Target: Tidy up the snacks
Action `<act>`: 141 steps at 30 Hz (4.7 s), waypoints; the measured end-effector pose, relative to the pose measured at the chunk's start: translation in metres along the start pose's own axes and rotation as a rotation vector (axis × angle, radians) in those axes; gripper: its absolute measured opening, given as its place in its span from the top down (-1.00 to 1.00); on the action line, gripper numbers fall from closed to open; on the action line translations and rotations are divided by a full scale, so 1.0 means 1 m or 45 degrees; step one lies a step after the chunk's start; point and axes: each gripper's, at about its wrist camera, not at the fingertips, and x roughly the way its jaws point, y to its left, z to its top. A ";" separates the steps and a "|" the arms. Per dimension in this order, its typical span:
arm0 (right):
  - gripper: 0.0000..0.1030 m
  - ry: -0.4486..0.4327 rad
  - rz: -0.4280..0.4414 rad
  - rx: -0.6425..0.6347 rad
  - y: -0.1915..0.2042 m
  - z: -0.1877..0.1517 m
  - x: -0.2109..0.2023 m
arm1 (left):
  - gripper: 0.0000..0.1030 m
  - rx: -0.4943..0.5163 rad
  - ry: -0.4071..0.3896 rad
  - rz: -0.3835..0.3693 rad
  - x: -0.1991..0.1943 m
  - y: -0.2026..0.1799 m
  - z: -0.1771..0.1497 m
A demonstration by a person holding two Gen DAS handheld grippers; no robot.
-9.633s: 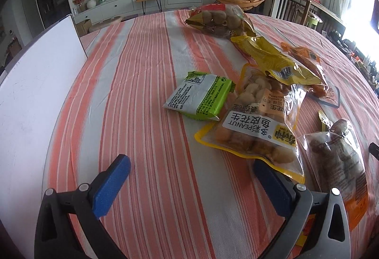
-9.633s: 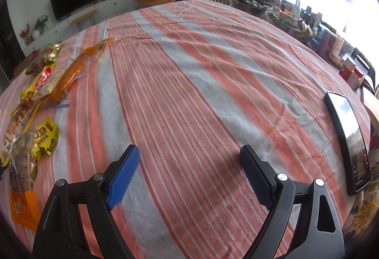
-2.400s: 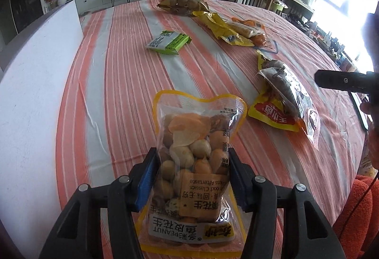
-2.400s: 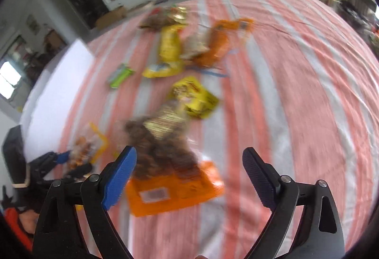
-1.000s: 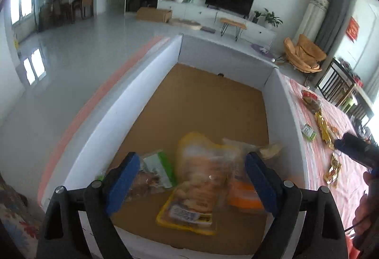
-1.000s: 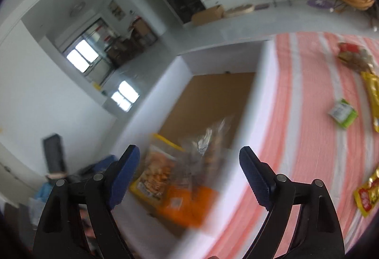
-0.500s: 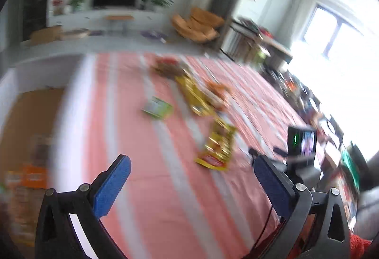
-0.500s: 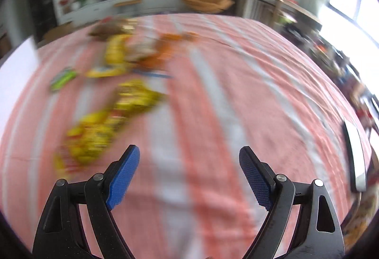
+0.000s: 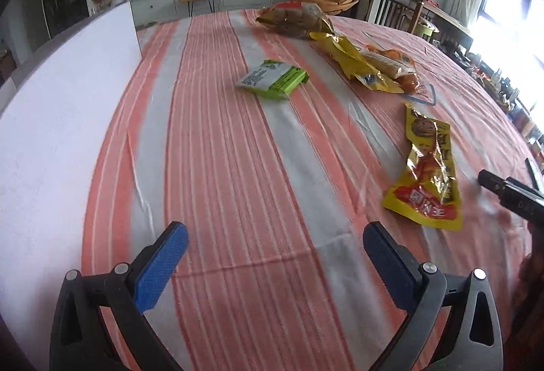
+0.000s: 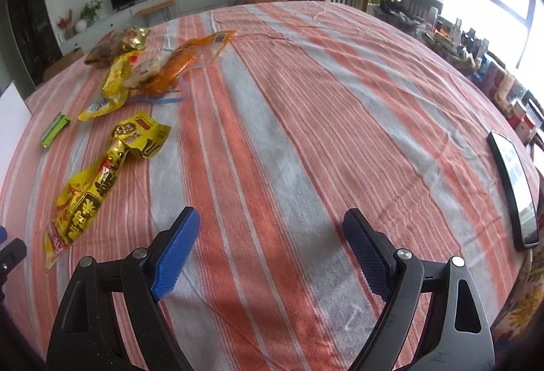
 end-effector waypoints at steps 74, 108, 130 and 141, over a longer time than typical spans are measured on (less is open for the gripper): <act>-0.62 0.166 0.192 -0.245 0.137 0.028 0.017 | -1.00 0.073 0.013 0.052 0.010 -0.008 0.000; -0.64 -0.010 0.077 -0.068 -0.021 0.020 0.018 | -0.97 -0.075 0.047 -0.128 0.002 -0.014 0.038; -0.66 -0.008 0.086 -0.068 -0.022 0.020 0.018 | 0.08 0.096 0.103 -0.114 0.099 -0.088 0.142; -0.66 -0.008 0.090 -0.070 -0.022 0.020 0.018 | -0.75 0.110 0.147 -0.257 -0.006 -0.055 0.007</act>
